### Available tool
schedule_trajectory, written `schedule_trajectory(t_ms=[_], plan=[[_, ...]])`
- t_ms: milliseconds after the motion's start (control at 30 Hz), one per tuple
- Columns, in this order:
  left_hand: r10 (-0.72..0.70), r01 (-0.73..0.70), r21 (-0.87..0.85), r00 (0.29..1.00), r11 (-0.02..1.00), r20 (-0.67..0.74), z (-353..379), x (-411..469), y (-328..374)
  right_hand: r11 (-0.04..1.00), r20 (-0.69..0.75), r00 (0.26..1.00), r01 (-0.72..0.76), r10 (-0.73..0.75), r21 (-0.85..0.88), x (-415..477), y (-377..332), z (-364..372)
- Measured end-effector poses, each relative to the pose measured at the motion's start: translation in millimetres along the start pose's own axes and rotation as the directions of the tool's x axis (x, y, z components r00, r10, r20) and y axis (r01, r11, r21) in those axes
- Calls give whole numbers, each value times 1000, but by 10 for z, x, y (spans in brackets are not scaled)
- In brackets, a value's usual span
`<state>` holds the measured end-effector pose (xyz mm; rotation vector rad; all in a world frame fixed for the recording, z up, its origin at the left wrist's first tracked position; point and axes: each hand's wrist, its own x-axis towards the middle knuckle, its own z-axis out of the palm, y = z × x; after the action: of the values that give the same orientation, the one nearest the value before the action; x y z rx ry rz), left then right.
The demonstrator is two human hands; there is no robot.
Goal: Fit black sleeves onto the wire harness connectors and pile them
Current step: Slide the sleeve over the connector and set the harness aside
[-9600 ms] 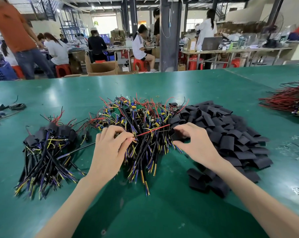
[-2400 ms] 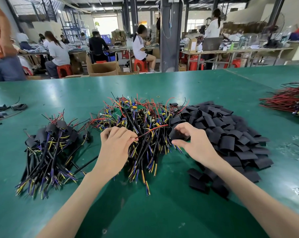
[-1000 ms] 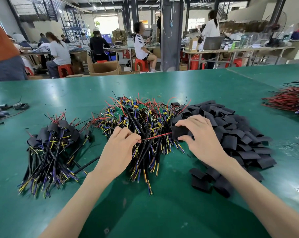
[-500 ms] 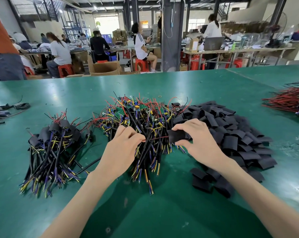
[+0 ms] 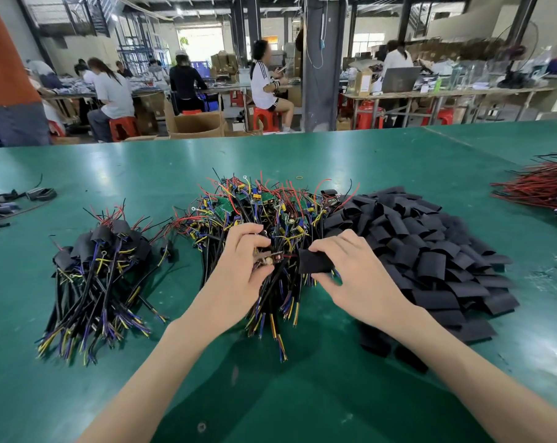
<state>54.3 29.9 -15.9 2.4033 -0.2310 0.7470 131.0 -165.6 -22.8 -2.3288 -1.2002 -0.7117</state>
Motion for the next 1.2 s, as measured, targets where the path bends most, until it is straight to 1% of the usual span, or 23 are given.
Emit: schedule_trajectory(t_ms=[67, 133, 200, 267, 367, 433, 533, 667, 733, 800, 867, 933, 1033, 1133, 1200], plan=[[2, 0, 49, 999, 999, -32, -25, 9, 9, 1000, -8, 1000, 2, -2, -1, 8, -12, -5], [-32, 34, 30, 998, 999, -54, -40, 7, 49, 1000, -12, 1000, 17, -17, -9, 17, -27, -3], [-118, 115, -82, 992, 990, -36, -44, 3, 112, 999, -11, 999, 34, -34, -15, 18, -37, 6], [-221, 221, -215, 975, 951, 24, -40, 5, 156, 999, -17, 999, 42, -42, -19, 16, -32, 18], [-297, 299, -316, 953, 900, 57, -43, 13, 172, 999, -29, 999, 38, -38, 7, 9, 1, 26], [-302, 306, -321, 951, 896, 64, -52, 19, 174, 998, -30, 999, 31, -29, 48, 8, 14, 29], [-286, 296, -300, 955, 907, 77, -69, 24, 157, 986, 0, 1000, -8, 9, 165, 12, 19, 29], [-259, 271, -274, 962, 923, 83, -92, 22, 120, 931, 65, 992, -123, 107, 343, 15, 22, -10], [-253, 268, -267, 963, 926, 91, -99, 17, 114, 904, 89, 987, -157, 132, 398, 23, 17, -40], [-255, 275, -254, 961, 927, 110, -107, 15, 115, 896, 100, 986, -162, 132, 414, 25, 9, -60], [-261, 287, -238, 956, 928, 137, -113, 17, 105, 900, 82, 988, -150, 127, 410, 26, -3, -73], [-276, 307, -219, 947, 926, 162, -115, 25, 88, 915, 37, 993, -118, 112, 386, 25, -10, -70], [-290, 326, -232, 941, 917, 174, -112, 31, 72, 947, -4, 999, -42, 45, 319, 21, -10, -43], [-278, 312, -245, 946, 918, 166, -115, 23, 67, 945, 18, 1000, -30, 26, 324, 20, 5, -33], [-268, 307, -251, 947, 918, 179, -113, 14, 69, 920, 79, 995, -80, 54, 384, 15, 19, -45]])
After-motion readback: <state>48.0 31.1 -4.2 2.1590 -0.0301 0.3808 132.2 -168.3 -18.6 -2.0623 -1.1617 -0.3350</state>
